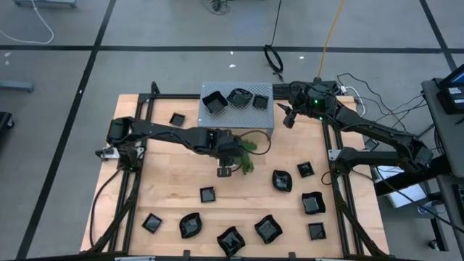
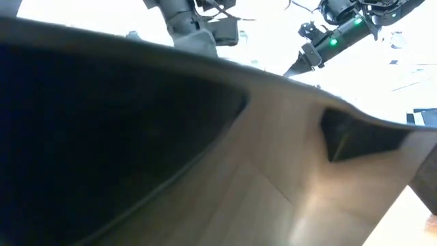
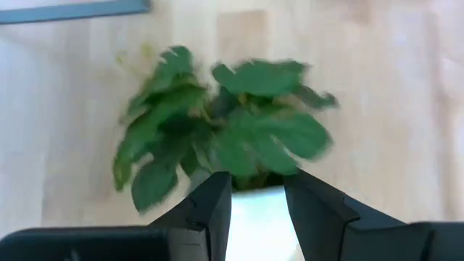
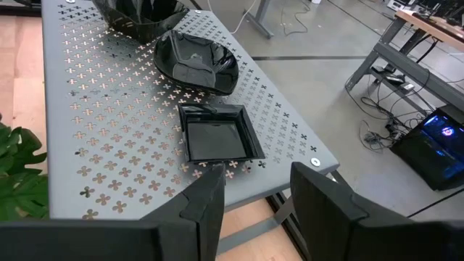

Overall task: Pick & Place Mini shaped plates
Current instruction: Adjust the plant on the table

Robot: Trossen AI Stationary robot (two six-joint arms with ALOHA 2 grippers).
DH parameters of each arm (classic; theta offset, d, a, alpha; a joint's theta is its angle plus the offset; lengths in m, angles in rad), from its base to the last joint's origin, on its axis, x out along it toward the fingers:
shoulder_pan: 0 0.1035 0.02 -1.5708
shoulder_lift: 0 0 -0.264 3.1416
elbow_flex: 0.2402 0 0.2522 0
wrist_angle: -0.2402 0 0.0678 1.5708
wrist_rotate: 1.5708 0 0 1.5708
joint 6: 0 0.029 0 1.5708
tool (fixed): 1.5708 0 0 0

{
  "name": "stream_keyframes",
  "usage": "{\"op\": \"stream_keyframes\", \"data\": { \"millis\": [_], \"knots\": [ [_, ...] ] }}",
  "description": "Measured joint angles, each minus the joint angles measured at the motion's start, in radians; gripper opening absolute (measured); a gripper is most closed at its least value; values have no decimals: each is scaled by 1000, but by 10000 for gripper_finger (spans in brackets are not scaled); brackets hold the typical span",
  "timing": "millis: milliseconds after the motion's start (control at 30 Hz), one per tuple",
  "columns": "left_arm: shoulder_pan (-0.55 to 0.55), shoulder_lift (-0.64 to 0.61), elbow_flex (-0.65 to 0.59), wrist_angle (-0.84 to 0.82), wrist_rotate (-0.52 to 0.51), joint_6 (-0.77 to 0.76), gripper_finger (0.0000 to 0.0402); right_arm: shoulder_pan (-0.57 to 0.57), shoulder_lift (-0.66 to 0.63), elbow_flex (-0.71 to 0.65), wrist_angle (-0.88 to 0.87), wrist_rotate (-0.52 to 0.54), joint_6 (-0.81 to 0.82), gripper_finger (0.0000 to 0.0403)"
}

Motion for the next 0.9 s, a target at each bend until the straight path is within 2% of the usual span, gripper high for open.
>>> {"op": "stream_keyframes", "data": {
  "millis": [133,267,333,533,767,900],
  "knots": [
    [-3,-18,1,-19,85,93,131,0,0,0,-1,0,0,144],
    [-8,-14,1,-87,84,253,131,0,0,0,-6,0,0,144],
    [-5,3,1,-129,58,282,132,0,0,0,-9,0,1,144],
    [38,6,-28,-136,31,172,161,0,0,0,-11,0,52,144],
    [53,9,-134,-106,32,84,214,0,0,0,-11,0,53,144],
    [53,10,-171,-90,26,15,228,0,0,0,-10,0,53,144]
  ]
}}
